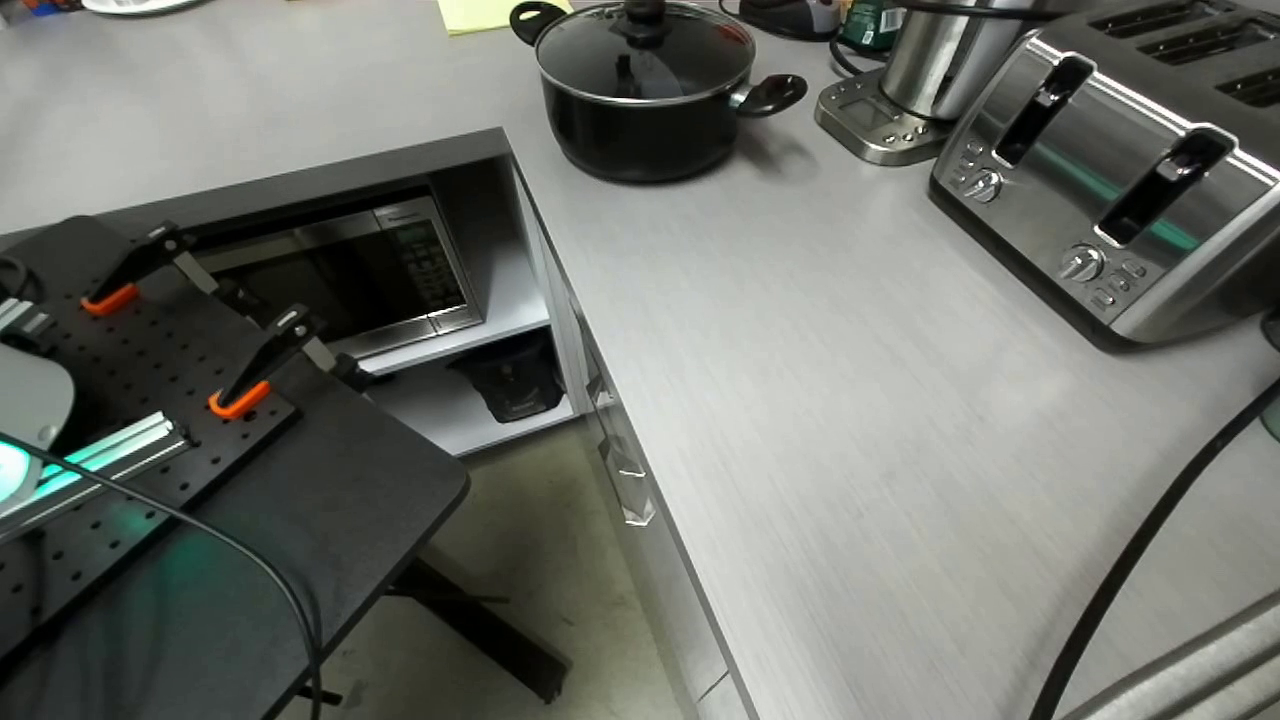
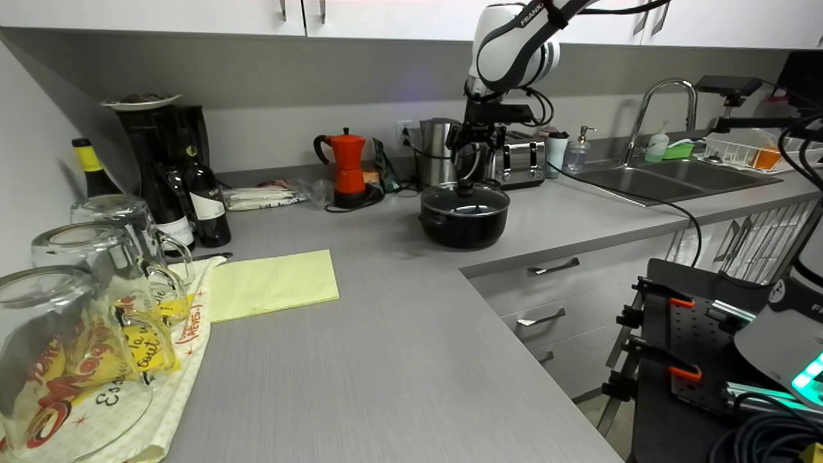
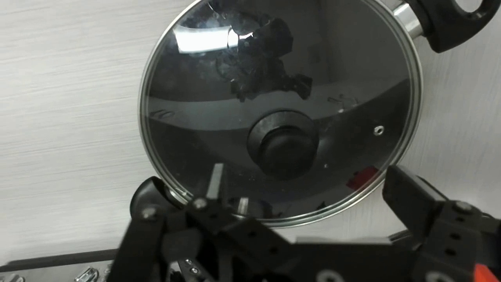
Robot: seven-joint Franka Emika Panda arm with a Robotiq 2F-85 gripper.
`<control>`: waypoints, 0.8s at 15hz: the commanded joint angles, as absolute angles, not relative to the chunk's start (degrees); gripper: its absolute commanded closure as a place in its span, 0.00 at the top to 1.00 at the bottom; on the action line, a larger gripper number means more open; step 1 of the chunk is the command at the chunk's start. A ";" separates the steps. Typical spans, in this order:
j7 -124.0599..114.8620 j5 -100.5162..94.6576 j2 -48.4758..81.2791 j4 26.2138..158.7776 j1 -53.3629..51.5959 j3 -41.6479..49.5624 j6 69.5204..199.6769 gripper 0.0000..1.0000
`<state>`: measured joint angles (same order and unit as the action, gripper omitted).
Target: Remove the lid from the pot and put it on the counter top
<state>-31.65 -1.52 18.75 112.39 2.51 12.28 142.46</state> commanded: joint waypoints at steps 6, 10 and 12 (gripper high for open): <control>-37.24 -2.93 25.64 105.93 1.79 13.85 136.91 1.00; -38.52 -2.71 28.09 103.33 1.91 14.24 135.15 1.00; -39.11 -2.67 29.21 102.06 1.94 14.34 134.74 1.00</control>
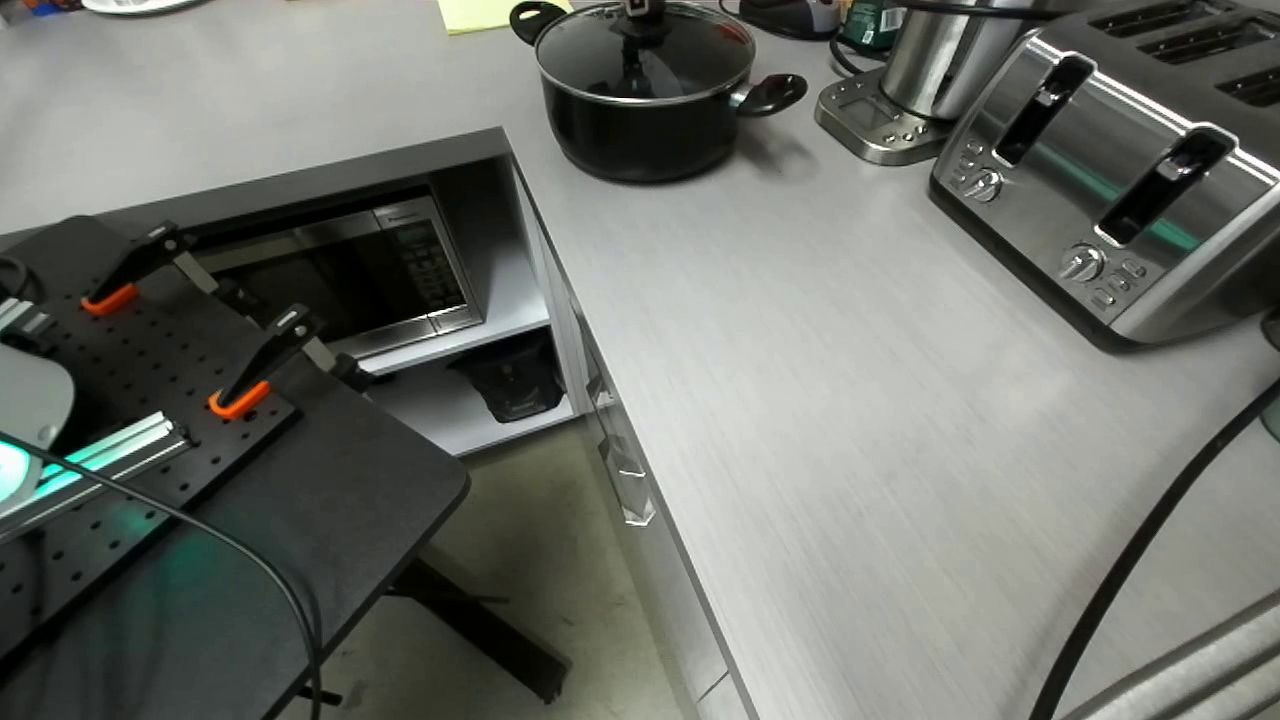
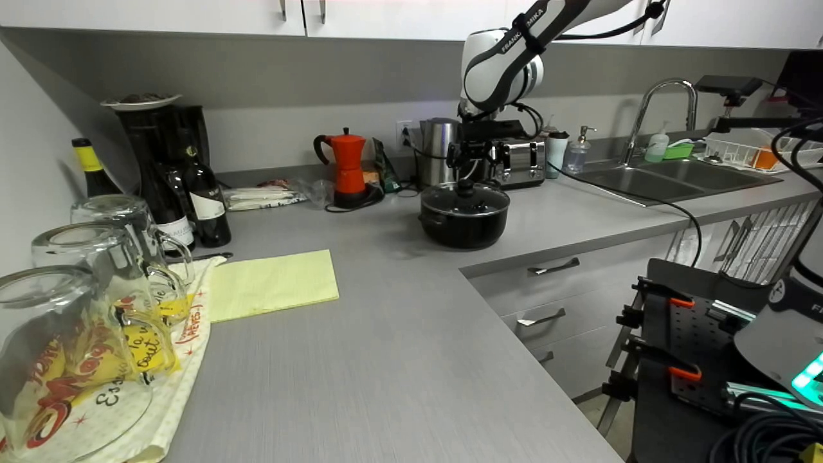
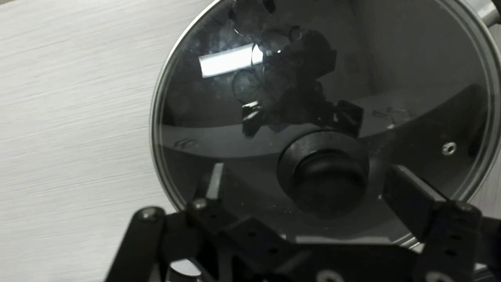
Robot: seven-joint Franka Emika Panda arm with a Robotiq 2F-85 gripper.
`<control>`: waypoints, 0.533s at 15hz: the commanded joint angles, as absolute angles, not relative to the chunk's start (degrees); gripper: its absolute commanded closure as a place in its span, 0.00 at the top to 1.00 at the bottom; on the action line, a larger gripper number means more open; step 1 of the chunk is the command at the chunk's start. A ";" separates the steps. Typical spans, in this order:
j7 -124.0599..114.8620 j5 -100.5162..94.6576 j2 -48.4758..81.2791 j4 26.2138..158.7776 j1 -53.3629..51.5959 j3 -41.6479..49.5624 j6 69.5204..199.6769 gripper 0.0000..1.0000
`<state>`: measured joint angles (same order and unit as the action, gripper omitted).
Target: Remove the lid from the pot and put it on the counter top
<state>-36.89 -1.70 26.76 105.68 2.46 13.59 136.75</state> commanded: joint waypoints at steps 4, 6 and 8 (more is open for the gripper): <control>-39.84 -2.59 31.28 99.66 1.94 14.43 133.94 1.00; -40.10 -2.61 32.03 98.76 1.91 14.45 133.65 1.00; -40.16 -2.62 32.57 98.11 1.89 14.47 133.43 1.00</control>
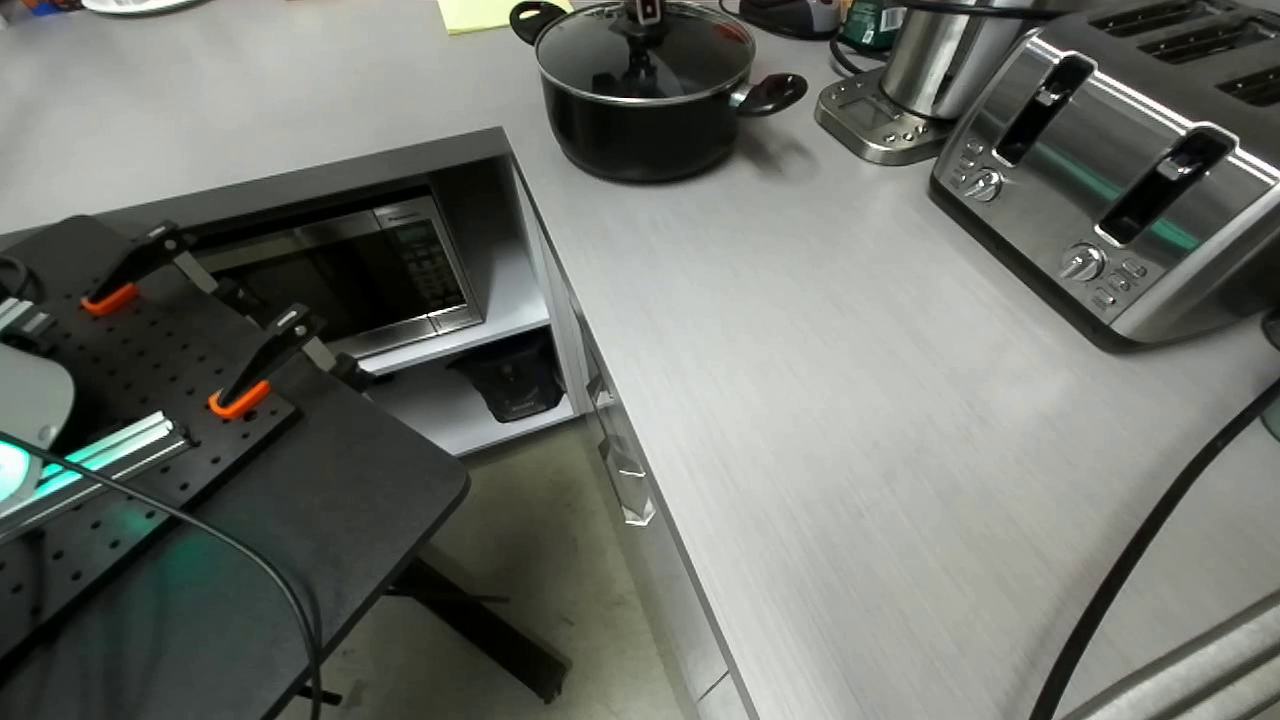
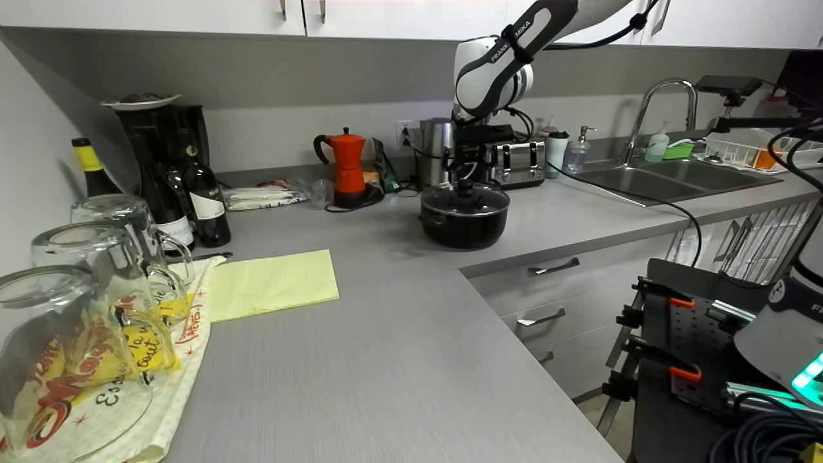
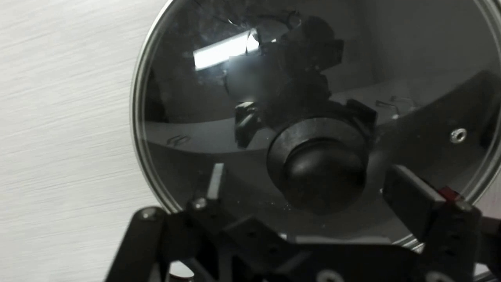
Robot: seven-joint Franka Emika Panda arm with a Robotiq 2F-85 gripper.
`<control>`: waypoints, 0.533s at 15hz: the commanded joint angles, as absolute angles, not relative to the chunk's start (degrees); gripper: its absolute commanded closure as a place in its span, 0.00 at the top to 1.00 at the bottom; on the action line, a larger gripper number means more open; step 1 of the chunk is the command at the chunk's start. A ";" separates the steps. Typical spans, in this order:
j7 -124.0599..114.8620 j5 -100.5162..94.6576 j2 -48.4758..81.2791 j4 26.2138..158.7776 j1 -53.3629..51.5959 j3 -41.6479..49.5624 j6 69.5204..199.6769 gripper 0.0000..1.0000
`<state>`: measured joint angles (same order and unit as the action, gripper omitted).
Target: Remove the lid from the pot and put it on the counter top
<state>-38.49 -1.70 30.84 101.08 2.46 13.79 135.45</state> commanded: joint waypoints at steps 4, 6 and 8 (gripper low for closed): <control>-39.93 -2.49 32.94 97.44 1.93 14.41 133.26 0.60; -39.80 -2.46 32.77 97.52 1.94 14.35 133.32 0.44; -39.70 -2.45 32.58 97.52 1.87 14.29 133.44 0.28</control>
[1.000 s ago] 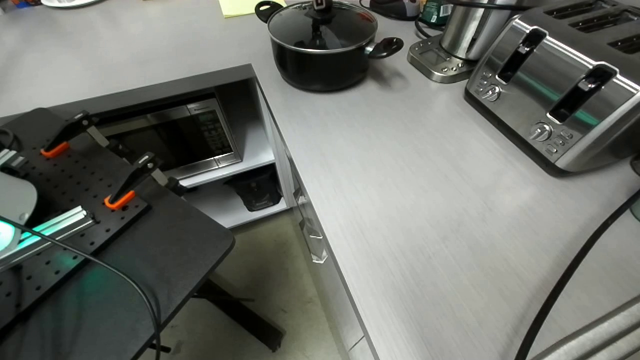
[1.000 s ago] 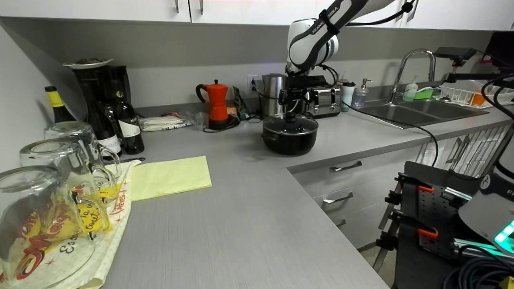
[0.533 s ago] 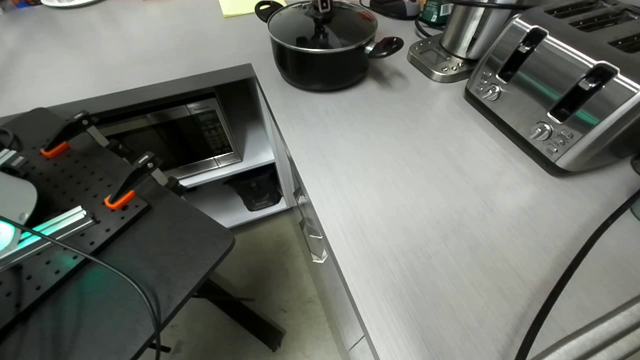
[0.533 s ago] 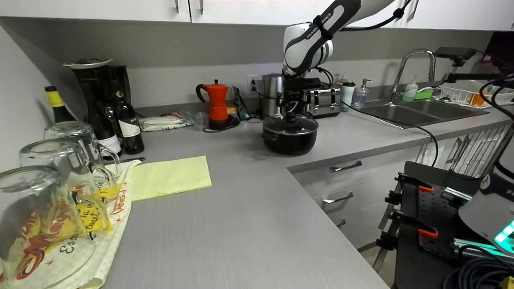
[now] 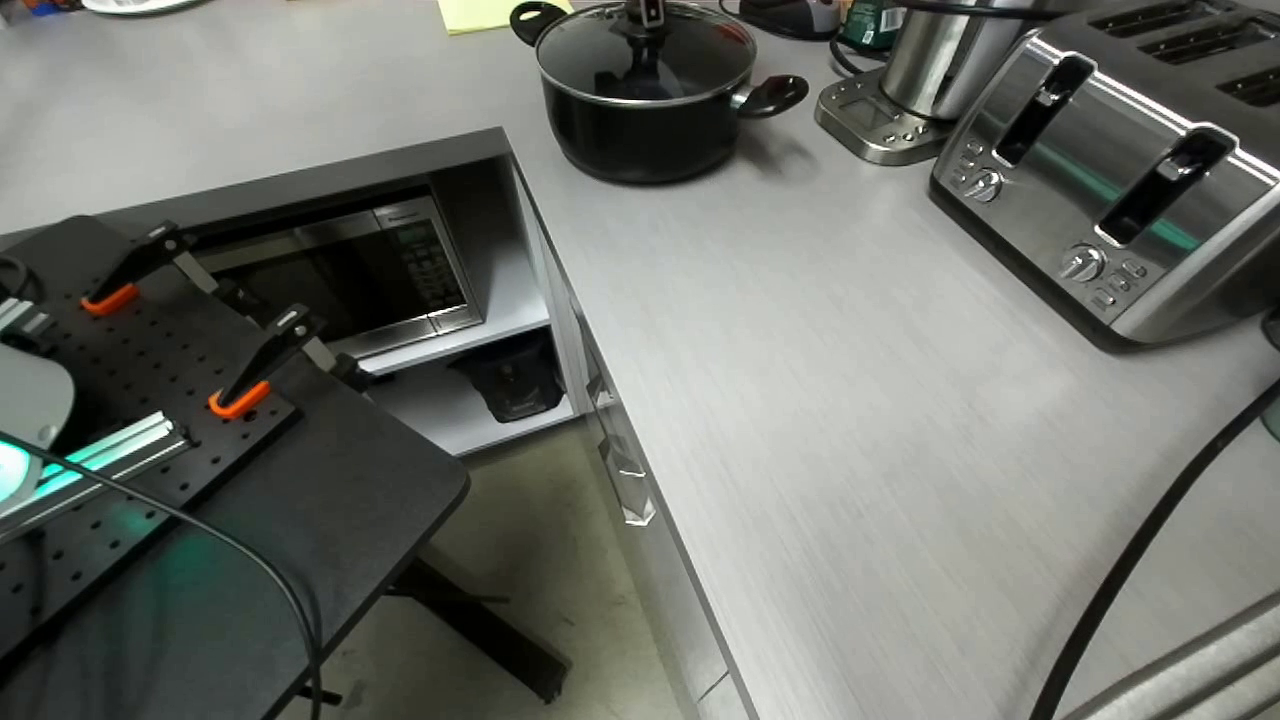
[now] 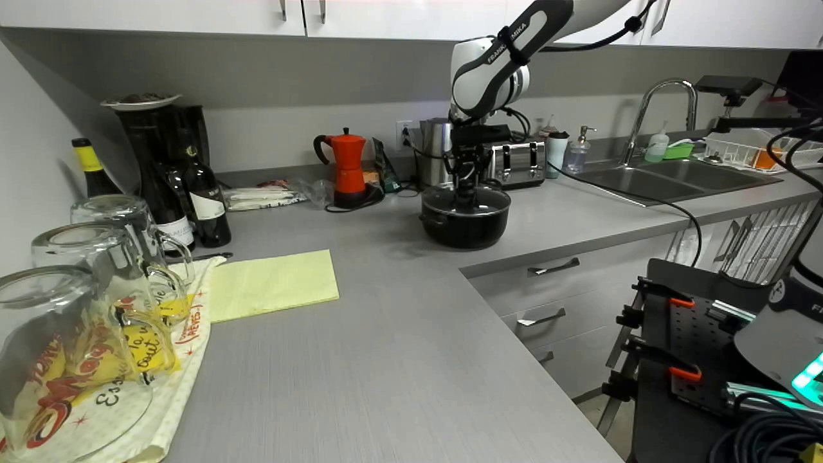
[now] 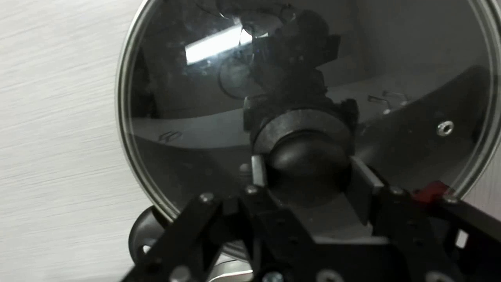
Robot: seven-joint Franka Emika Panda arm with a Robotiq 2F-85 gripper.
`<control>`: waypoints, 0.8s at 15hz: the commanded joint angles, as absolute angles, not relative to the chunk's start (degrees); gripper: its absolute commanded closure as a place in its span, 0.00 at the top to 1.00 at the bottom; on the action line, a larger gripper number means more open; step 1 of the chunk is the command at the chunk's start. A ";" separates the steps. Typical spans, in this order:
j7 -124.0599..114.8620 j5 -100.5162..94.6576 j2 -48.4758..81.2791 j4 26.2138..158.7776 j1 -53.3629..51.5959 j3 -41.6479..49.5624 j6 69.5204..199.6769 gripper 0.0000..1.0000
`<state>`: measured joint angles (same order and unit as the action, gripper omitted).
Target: Remove the lid from the pot and put it on the counter top
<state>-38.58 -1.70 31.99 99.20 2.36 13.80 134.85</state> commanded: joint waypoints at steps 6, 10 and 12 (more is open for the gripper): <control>-38.28 -2.47 29.39 100.60 1.89 14.01 135.15 0.25; -36.19 -2.82 24.90 104.60 1.94 13.91 137.46 0.25; -35.14 -2.84 22.70 106.43 2.04 13.88 138.66 0.25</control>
